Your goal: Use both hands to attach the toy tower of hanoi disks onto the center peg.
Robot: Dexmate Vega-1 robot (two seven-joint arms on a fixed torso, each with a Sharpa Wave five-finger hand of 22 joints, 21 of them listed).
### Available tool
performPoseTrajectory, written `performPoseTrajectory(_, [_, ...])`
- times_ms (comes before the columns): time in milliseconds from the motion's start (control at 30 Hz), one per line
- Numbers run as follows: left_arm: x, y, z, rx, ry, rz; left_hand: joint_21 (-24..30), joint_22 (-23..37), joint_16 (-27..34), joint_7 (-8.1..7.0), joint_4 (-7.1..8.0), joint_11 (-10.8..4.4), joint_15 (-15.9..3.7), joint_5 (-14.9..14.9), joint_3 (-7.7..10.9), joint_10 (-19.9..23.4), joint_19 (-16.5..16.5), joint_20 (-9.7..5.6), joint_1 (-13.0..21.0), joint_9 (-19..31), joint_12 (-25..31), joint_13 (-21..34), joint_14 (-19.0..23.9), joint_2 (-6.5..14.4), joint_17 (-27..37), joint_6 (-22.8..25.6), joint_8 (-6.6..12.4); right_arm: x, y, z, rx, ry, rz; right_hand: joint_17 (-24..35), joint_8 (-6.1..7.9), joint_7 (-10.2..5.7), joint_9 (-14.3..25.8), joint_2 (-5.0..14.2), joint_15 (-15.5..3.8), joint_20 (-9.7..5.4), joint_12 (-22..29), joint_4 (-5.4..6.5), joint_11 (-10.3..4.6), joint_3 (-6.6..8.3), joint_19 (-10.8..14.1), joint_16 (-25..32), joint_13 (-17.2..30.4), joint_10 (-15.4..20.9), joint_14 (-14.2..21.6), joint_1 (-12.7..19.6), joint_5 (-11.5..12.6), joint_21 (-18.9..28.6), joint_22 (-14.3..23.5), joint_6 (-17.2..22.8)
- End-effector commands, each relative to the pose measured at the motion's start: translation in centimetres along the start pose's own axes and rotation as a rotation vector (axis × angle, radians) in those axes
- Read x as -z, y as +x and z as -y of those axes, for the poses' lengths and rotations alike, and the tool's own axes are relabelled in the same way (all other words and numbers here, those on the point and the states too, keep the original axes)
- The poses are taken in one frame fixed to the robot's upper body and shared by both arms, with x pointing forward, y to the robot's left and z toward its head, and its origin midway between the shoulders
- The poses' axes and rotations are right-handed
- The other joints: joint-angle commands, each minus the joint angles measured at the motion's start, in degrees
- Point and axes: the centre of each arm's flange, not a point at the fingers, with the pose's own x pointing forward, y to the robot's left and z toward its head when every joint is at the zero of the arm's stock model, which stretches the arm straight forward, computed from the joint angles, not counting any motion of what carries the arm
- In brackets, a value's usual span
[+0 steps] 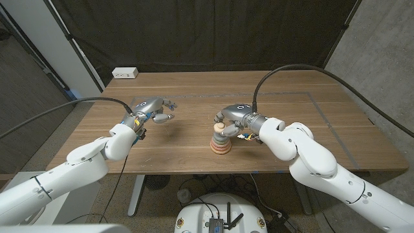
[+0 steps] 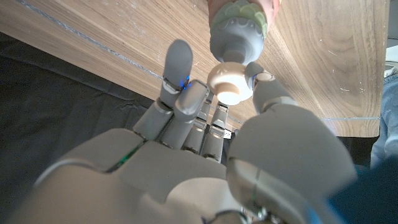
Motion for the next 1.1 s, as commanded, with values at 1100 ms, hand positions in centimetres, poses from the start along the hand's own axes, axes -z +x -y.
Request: performPoseTrajectory(1100, [0.2, 0.6, 0.5, 0.012, -0.012, -0.003, 0.2, -0.05, 0.03, -0.08, 0.12, -0.51, -0.02, 0.27, -0.27, 0.21, 0.48, -6.5, 0.09, 0.23, 0.12, 0.1, 0.43, -0.44, 0.23, 0.11, 0.2, 0.1, 0.9, -1.8, -0.038, -0.014, -0.023, 0.16, 0.23, -0.52, 0.04, 3.57, -0.18, -0.99, -0.01, 1.21, -4.07, 1.49, -0.33, 0.0, 0.69, 4.34, 0.34, 4.16, 0.69, 0.42, -0.08, 1.23])
